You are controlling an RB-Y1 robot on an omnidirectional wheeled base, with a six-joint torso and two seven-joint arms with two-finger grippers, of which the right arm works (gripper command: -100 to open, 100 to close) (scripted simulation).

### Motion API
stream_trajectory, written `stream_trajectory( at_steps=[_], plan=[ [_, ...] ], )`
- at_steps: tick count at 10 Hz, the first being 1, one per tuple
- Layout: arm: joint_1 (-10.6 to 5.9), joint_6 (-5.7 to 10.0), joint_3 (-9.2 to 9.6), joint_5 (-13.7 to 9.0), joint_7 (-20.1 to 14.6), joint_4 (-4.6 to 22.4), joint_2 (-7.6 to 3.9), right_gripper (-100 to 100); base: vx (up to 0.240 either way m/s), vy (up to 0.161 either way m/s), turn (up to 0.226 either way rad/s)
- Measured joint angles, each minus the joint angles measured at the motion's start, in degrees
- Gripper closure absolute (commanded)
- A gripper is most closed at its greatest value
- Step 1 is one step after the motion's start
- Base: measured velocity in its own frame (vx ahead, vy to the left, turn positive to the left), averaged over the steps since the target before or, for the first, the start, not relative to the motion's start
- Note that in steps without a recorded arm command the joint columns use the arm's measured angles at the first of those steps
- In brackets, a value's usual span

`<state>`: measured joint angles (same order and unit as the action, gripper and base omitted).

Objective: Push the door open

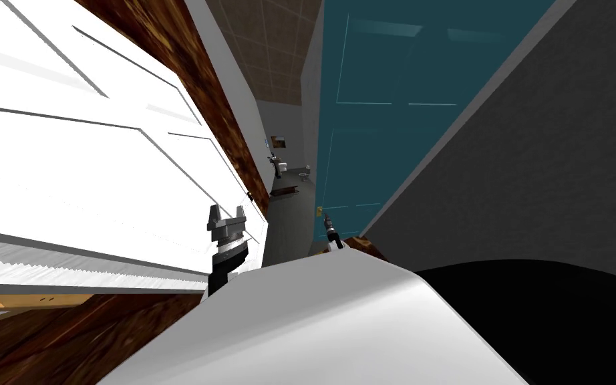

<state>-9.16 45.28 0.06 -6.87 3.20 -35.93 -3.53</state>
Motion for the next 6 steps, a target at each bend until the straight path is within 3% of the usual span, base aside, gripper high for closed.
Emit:
stream_trajectory(
  at_steps=[2, 6],
  plan=[
    [0.36, -0.34, -0.11, -0.24, -0.08, -0.8, 0.72, -100, -0.143, 0.081, -0.035],
    [0.45, 0.29, -0.32, -0.39, -0.01, -0.36, 0.21, -100, 0.158, -0.005, 0.025]
  ],
)
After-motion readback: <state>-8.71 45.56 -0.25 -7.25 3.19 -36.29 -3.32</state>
